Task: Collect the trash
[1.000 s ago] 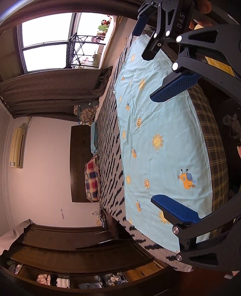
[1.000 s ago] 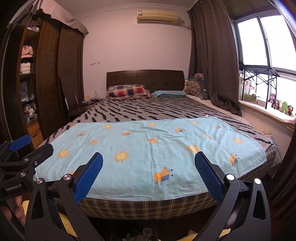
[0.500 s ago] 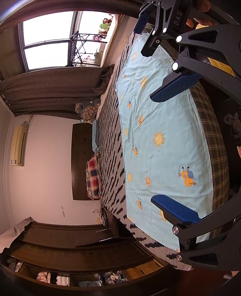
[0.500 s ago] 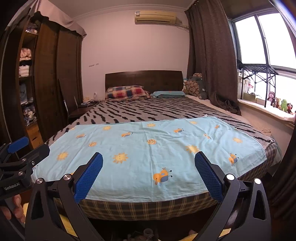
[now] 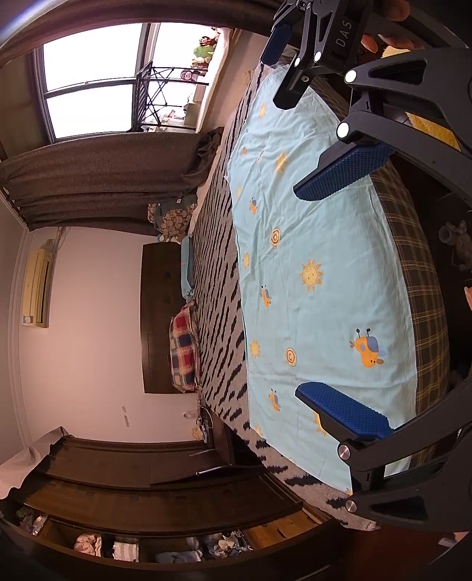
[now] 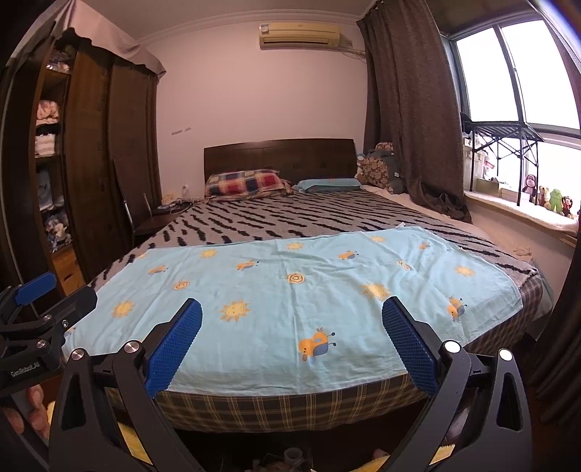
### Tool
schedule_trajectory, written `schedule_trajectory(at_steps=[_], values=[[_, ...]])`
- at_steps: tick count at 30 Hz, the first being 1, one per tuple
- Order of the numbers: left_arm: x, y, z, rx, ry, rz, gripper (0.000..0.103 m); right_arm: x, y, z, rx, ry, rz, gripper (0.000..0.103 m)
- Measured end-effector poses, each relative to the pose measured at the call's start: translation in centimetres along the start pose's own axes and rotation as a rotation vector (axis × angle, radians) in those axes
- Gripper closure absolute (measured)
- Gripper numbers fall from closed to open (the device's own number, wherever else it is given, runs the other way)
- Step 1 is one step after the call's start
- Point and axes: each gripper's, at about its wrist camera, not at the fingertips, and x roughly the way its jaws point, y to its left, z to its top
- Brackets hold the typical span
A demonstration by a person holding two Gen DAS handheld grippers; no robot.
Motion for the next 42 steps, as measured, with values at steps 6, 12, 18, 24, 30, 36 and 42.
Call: schedule_trajectory(at_steps=[6,12,18,24,30,36,42], values=[[-0.10,-0.10,-0.05,0.004,-0.003,-0.003,0.008,0.21,0.04,-0.17,0.001,0.006,-0.006,0.003],[-0.01,0.03,-0.04,0.001,-0.002,-0.004,0.008,0.29,-0.01,-0.22,0.002,0.007,-0.009,0.003],[-0.03,0.14,-0.05,-0.001,-0.003,-0.004,0.008,0.45,-0.11,-0.31,0.002,0.008,-0.011,0.003],[0.00,0.15,-0.11,-0.003,-0.002,-0.002,0.008,0.50,-0.18,-0.38,0.004,0.009,-0.014,0.003],[0.01,0.16,-0.10,-0.002,-0.002,-0.003,0.008,0.37,-0.17,-0.35,0.003,0.005,-0.015,0.003],[0.02,0.15,-0.12,-0.002,-0.002,-0.002,0.008,0.34,-0.27,-0.29,0.007,0.007,-0.018,0.003],[0.00,0.13,-0.12,-0.003,-0.001,-0.002,0.008,0.34,-0.31,-0.26,0.006,0.008,-0.018,0.003]])
